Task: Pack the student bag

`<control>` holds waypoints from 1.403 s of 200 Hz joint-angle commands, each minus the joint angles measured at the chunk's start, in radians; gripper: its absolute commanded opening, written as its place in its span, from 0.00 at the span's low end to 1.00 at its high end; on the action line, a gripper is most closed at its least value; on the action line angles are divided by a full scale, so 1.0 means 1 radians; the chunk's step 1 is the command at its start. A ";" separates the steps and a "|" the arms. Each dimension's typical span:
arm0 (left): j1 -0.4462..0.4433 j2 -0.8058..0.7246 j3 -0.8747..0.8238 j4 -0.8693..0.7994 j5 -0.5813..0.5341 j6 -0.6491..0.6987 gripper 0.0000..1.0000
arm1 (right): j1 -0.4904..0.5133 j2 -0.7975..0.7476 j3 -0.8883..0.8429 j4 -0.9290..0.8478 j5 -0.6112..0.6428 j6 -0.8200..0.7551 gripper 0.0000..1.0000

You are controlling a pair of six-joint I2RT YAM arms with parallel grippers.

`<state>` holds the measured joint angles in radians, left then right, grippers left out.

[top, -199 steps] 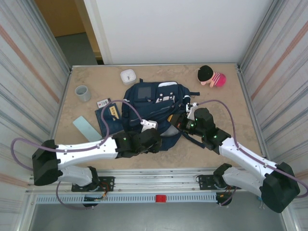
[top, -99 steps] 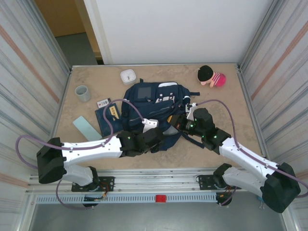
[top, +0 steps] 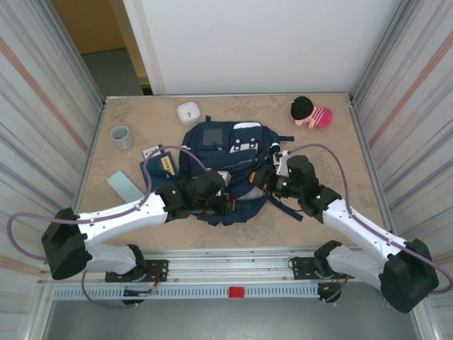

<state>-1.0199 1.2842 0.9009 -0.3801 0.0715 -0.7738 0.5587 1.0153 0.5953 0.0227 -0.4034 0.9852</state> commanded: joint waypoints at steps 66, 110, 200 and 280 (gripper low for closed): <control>0.087 -0.018 0.090 -0.342 -0.017 0.419 0.00 | -0.152 -0.019 0.120 -0.177 -0.238 -0.200 0.03; 0.132 -0.093 0.017 -0.187 0.081 0.400 0.00 | -0.301 -0.107 0.026 -0.090 -0.322 -0.052 0.31; 0.090 -0.048 0.027 0.064 0.206 0.258 0.00 | 0.087 -0.238 -0.240 0.216 0.202 0.338 0.80; 0.062 -0.055 0.004 -0.045 0.095 0.335 0.00 | -0.006 -0.135 -0.116 0.092 0.041 0.197 0.16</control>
<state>-0.9646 1.2621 0.9001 -0.3927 0.2264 -0.5014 0.6422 0.8993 0.3824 0.1749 -0.2562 1.2774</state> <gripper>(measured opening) 0.050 0.205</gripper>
